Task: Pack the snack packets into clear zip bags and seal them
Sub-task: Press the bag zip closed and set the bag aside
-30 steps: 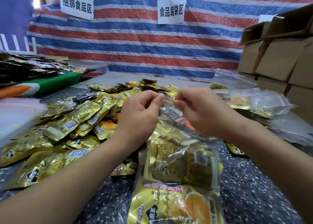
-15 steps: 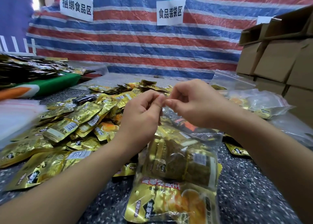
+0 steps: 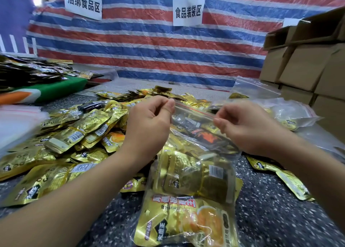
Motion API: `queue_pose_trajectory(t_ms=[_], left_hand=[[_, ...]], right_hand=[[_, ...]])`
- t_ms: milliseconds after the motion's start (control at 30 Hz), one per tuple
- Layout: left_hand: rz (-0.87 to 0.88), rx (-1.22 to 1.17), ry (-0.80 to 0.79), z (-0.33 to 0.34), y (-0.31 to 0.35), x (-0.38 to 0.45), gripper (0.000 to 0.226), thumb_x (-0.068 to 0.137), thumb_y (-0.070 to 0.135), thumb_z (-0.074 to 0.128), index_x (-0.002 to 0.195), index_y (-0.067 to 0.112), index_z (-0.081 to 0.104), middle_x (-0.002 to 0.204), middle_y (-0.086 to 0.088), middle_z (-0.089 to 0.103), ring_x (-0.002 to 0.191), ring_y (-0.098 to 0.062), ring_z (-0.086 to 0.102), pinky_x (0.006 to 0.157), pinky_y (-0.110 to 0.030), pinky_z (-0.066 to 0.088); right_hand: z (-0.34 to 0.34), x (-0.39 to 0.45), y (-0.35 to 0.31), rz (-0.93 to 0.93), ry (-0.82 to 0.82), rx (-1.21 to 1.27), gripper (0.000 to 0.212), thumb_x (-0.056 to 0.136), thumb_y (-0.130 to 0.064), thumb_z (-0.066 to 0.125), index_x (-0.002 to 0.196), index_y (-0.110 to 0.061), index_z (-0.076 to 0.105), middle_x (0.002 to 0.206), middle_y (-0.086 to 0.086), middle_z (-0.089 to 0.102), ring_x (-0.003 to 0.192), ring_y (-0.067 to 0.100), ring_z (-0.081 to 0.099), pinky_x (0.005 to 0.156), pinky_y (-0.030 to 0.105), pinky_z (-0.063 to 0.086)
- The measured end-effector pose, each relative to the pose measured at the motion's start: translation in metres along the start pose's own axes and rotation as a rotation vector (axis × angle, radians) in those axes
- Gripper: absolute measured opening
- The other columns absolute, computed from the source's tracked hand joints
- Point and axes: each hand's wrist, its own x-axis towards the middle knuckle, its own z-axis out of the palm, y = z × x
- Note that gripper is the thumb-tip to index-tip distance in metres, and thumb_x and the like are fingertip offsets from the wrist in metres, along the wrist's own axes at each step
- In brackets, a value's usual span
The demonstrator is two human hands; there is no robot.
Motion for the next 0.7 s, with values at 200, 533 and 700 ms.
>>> queue_pose_trajectory(t_ms=[200, 533, 700], left_hand=[[-0.008, 0.014, -0.031, 0.004, 0.0, -0.002, 0.032, 0.1, 0.019, 0.055, 0.069, 0.018, 0.063, 0.062, -0.017, 0.057, 0.055, -0.036, 0.048, 0.047, -0.047, 0.038], [-0.062, -0.072, -0.094, 0.004, -0.006, 0.0, 0.028, 0.101, 0.018, 0.051, 0.076, 0.015, 0.06, 0.061, -0.003, 0.052, 0.053, -0.017, 0.045, 0.048, -0.033, 0.036], [-0.056, -0.089, -0.121, 0.008, -0.006, -0.002, 0.027, 0.102, 0.019, 0.049, 0.077, 0.017, 0.059, 0.063, -0.004, 0.052, 0.053, -0.013, 0.046, 0.049, -0.03, 0.038]], right_hand=[[-0.003, -0.022, 0.027, 0.005, 0.054, -0.015, 0.027, 0.092, -0.022, 0.065, 0.067, -0.031, 0.057, 0.061, -0.01, 0.059, 0.06, 0.007, 0.053, 0.053, 0.025, 0.04], [-0.003, -0.026, 0.025, -0.068, 0.017, 0.057, 0.016, 0.088, -0.044, 0.057, 0.077, -0.032, 0.06, 0.075, -0.021, 0.062, 0.065, -0.001, 0.055, 0.059, 0.013, 0.041], [0.0, -0.007, 0.001, -0.133, -0.03, 0.058, 0.027, 0.087, -0.047, 0.06, 0.102, -0.026, 0.065, 0.086, -0.01, 0.064, 0.079, 0.002, 0.059, 0.067, 0.018, 0.05]])
